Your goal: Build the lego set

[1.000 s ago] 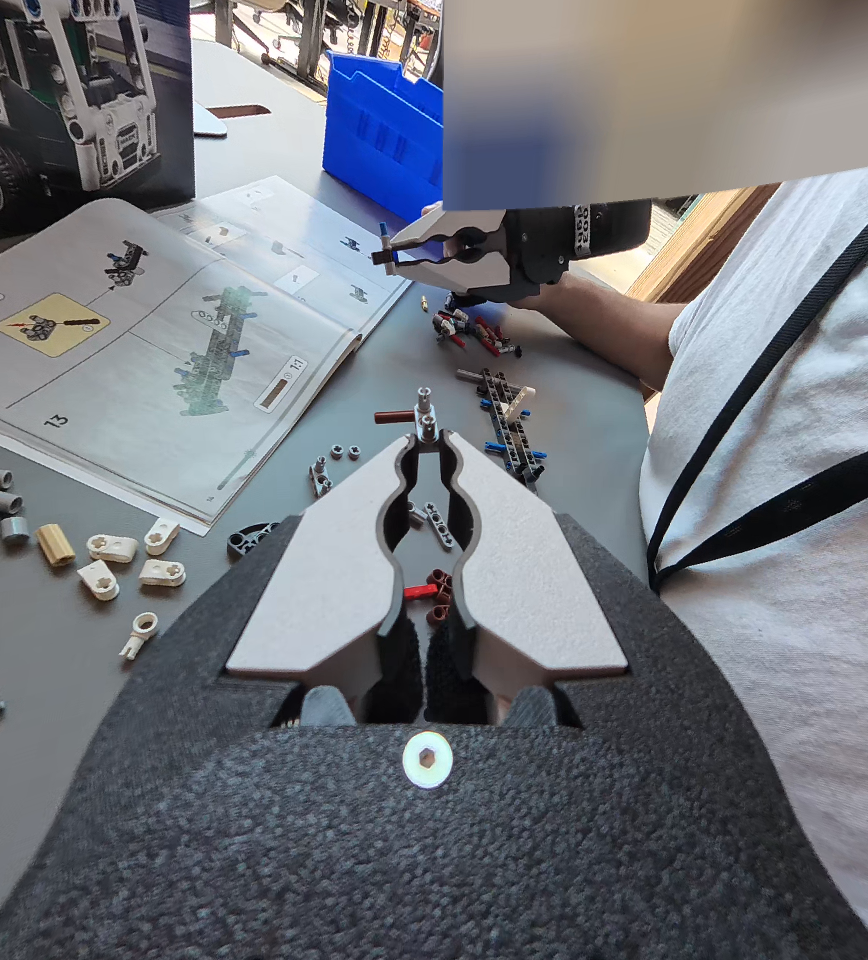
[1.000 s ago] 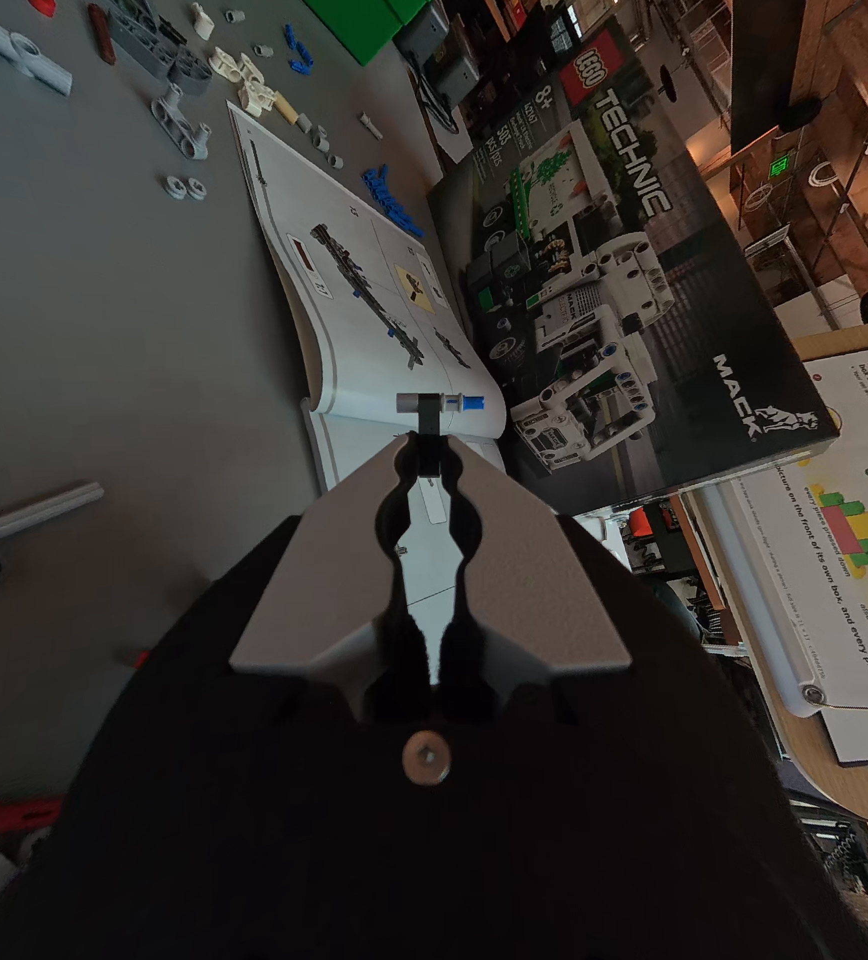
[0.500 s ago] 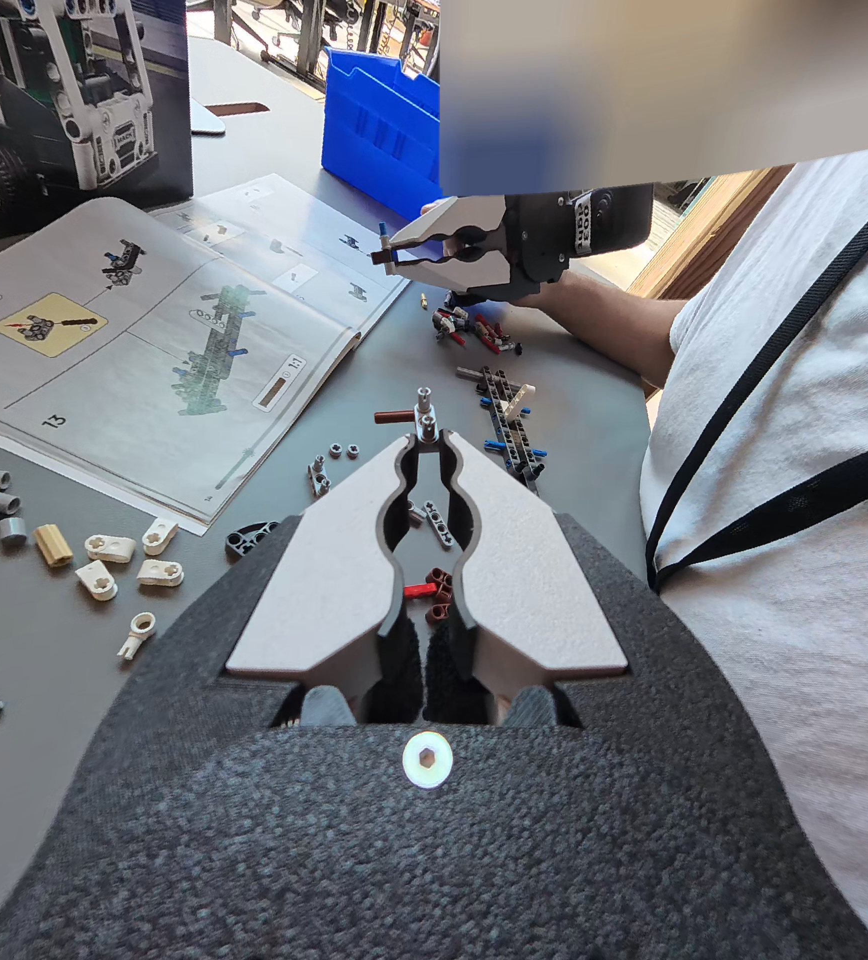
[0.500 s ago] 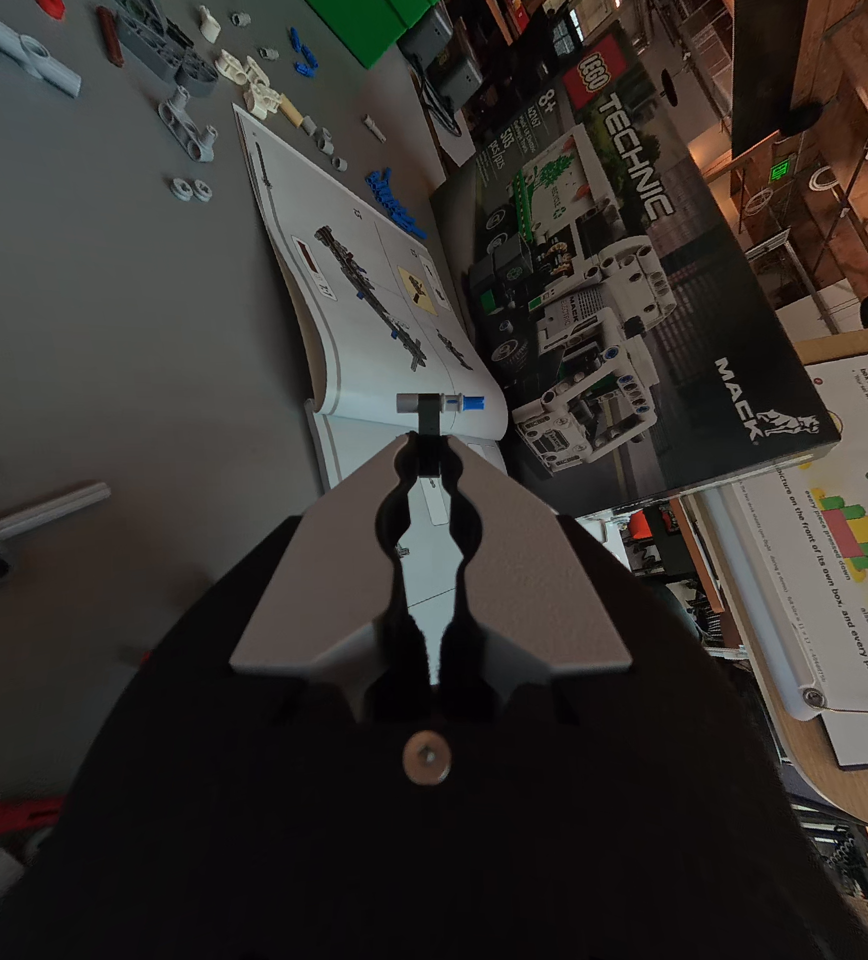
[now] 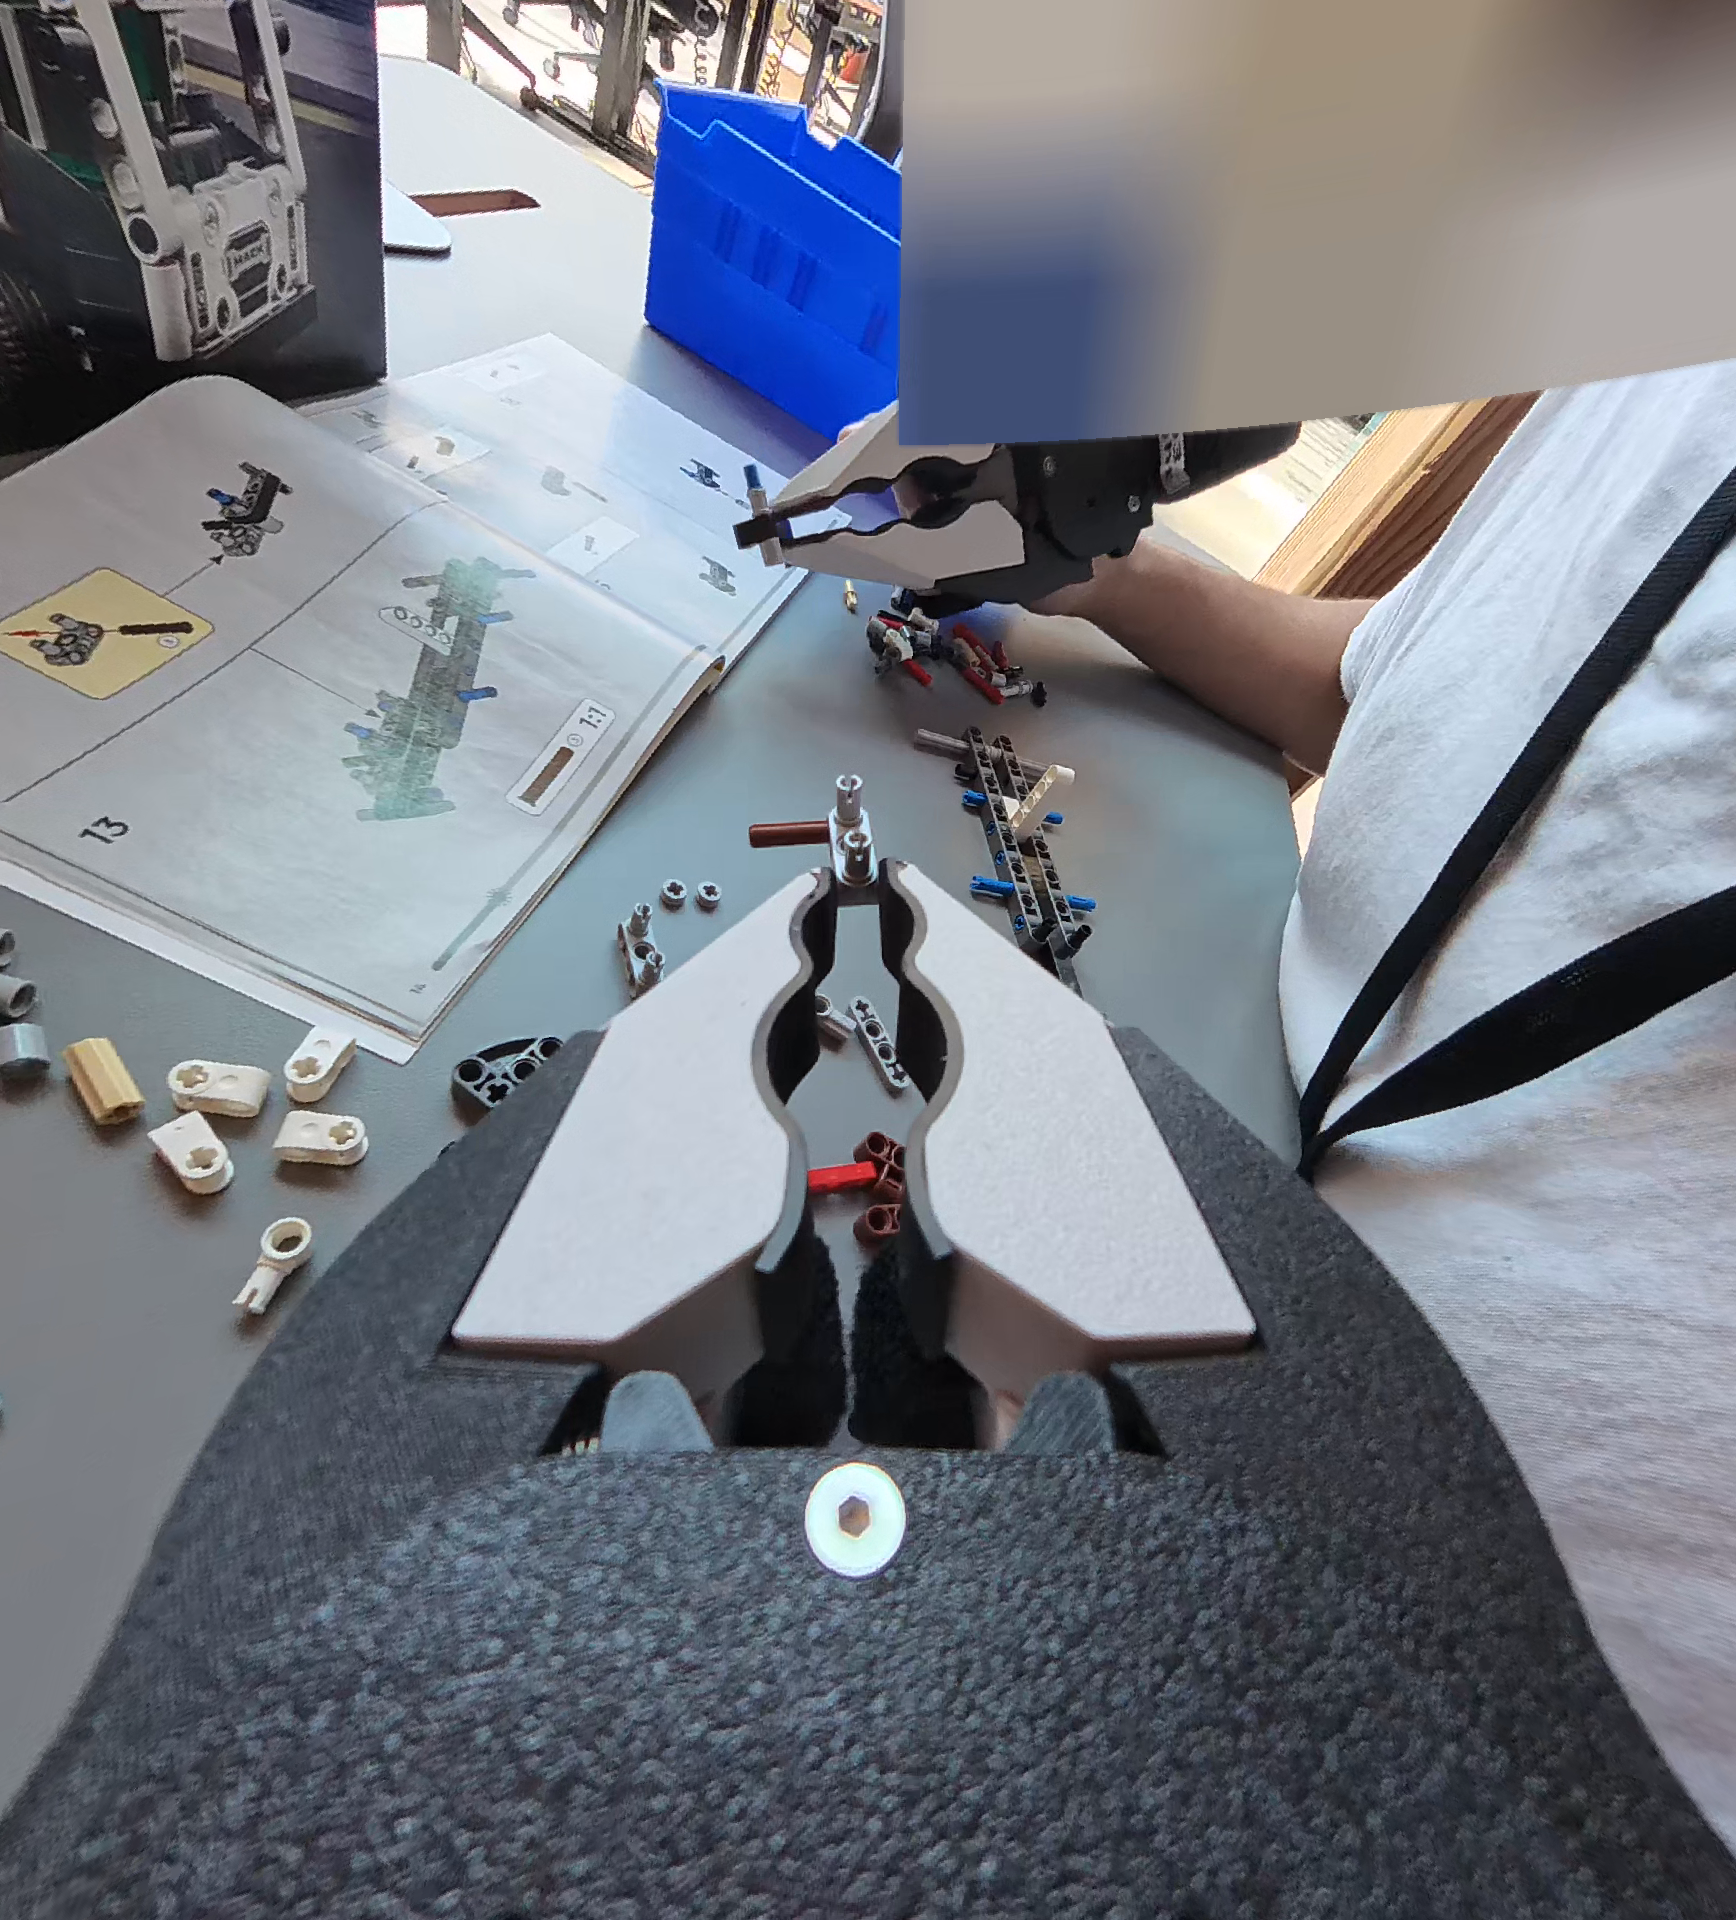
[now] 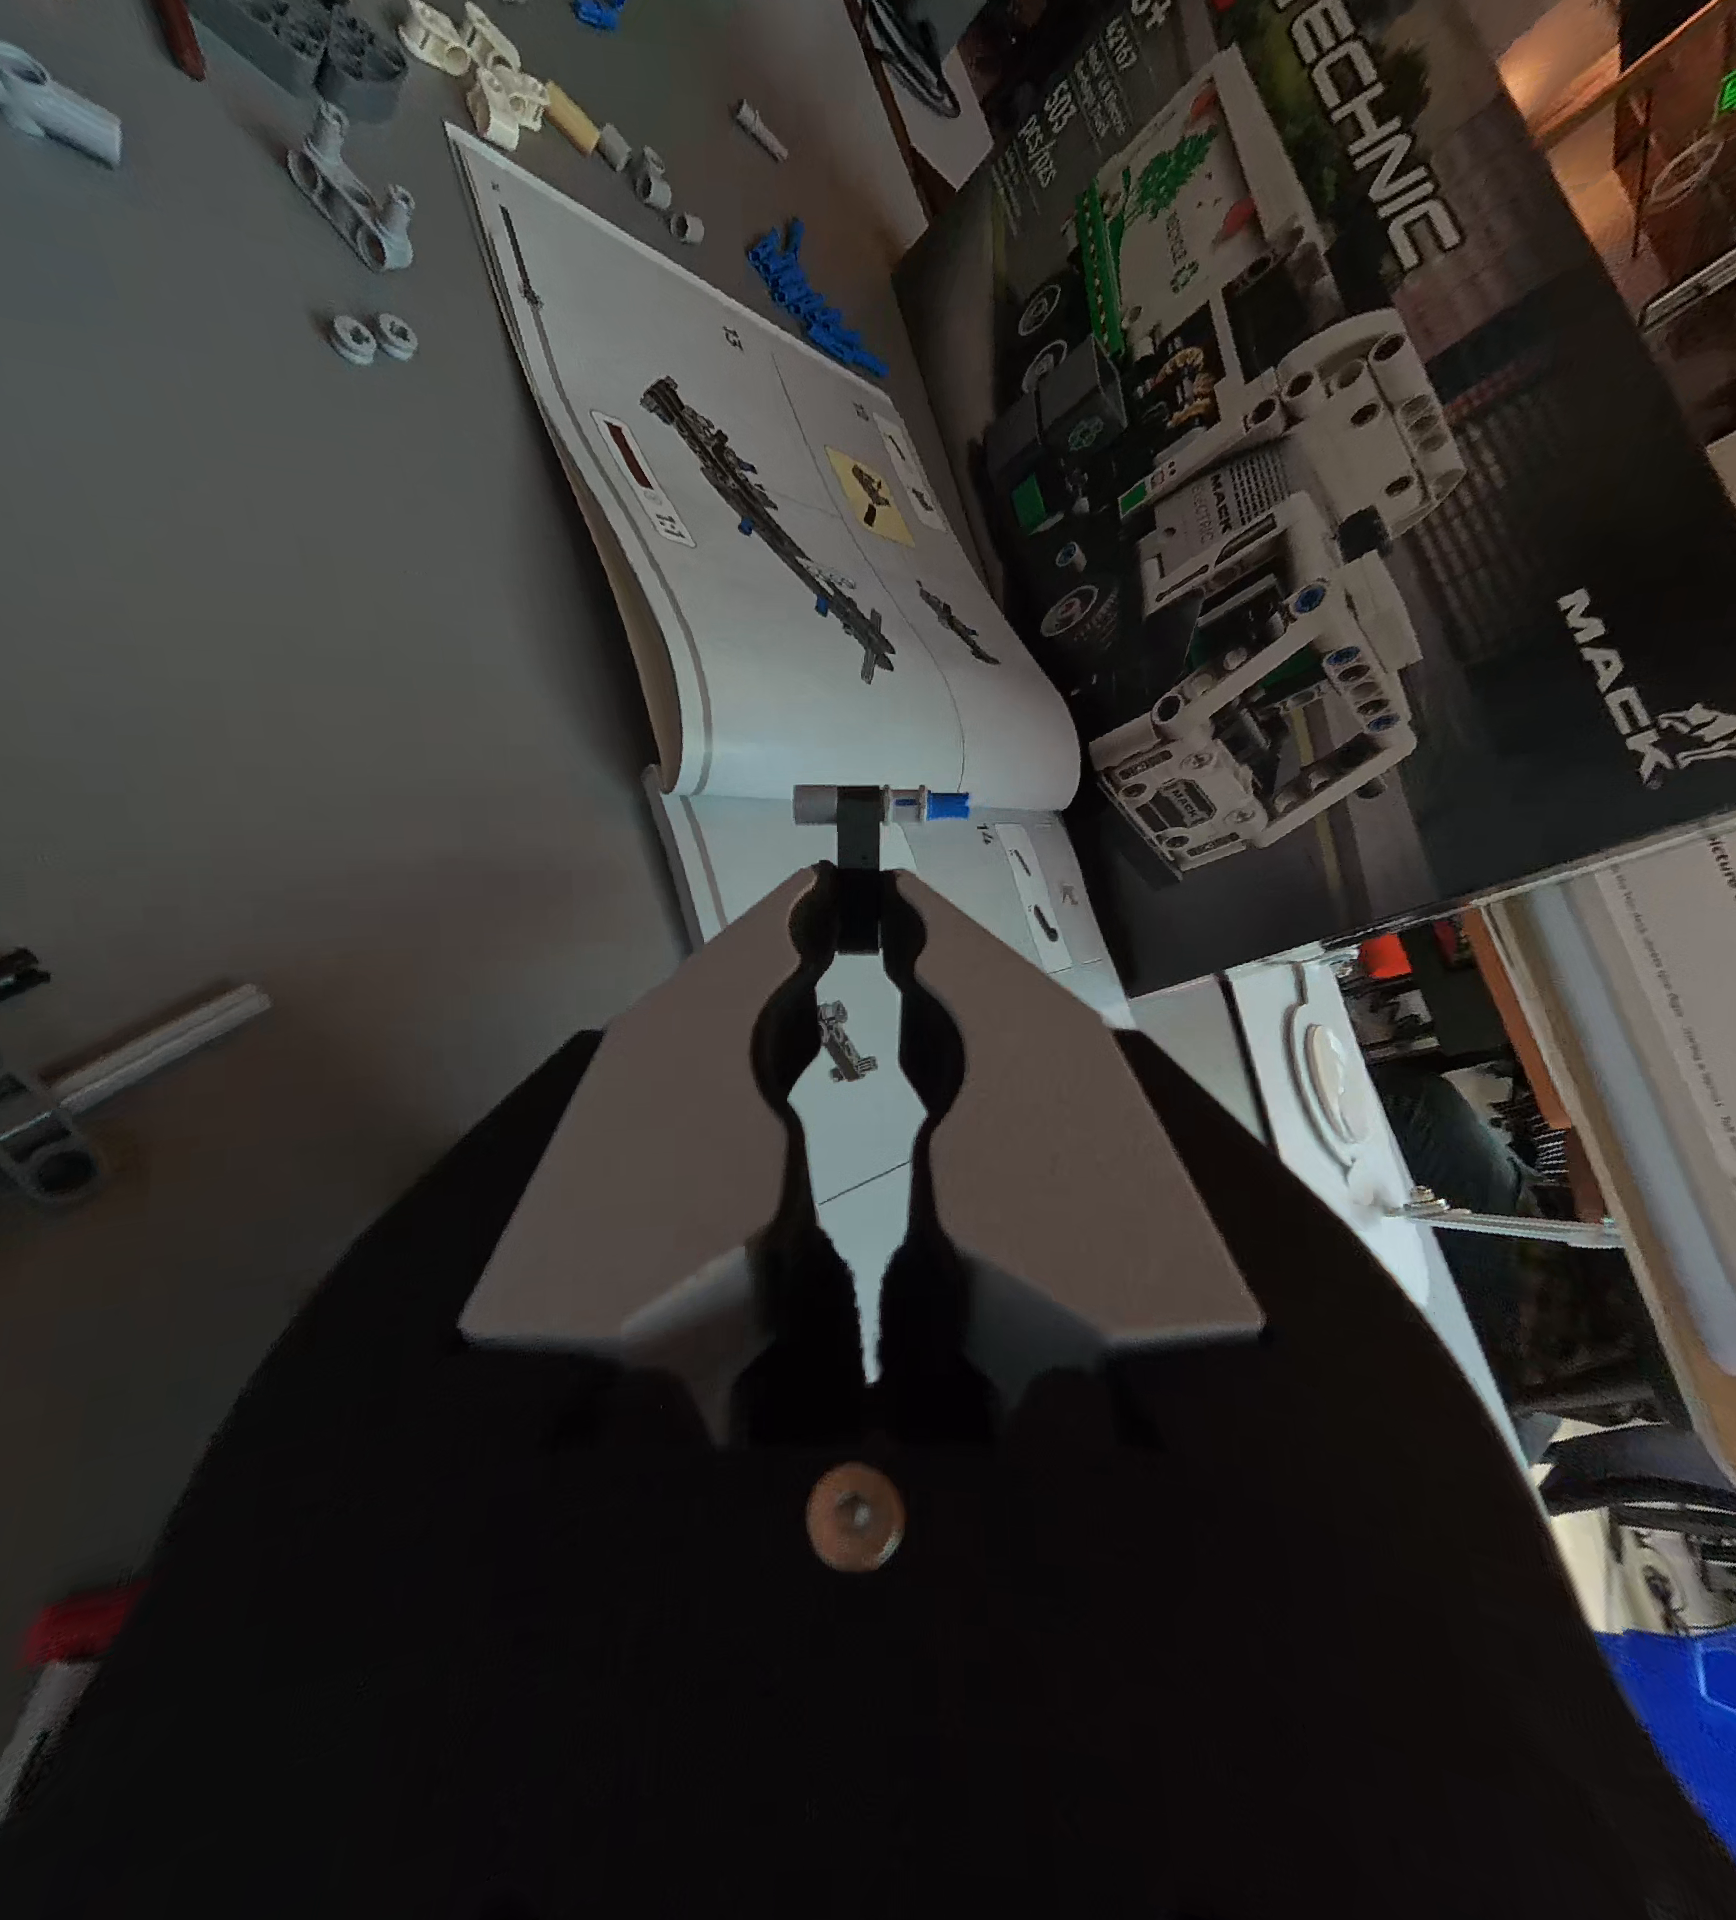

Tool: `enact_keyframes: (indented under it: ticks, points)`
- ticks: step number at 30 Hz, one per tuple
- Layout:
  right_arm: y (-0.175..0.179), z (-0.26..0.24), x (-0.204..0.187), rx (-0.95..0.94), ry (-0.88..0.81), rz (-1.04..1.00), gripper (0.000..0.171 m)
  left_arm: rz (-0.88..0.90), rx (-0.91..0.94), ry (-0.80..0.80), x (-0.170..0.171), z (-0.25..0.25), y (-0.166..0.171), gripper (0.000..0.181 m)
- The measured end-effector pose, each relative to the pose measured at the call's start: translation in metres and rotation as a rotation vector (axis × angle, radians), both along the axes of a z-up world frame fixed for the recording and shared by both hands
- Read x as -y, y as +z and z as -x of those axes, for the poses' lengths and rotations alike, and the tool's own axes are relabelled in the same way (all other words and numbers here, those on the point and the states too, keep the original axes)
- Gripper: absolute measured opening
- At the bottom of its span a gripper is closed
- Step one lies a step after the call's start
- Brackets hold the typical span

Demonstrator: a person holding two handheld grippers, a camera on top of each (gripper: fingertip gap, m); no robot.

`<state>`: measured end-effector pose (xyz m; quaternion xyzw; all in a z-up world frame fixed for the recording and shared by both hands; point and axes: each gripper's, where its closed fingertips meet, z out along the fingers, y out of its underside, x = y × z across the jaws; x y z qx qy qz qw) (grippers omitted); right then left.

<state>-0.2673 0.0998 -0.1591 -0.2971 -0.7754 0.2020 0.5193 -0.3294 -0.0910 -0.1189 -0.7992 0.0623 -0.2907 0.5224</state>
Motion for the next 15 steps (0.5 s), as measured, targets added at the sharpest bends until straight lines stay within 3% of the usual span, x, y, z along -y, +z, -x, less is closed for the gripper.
enact_keyframes:
  ticks: [15]
  points:
    - [0.013, -0.003, 0.013, -0.034, 0.05, 0.054, 0.004, -0.008, -0.025, 0.014, -0.004, -0.002, 0.001, 0.006]
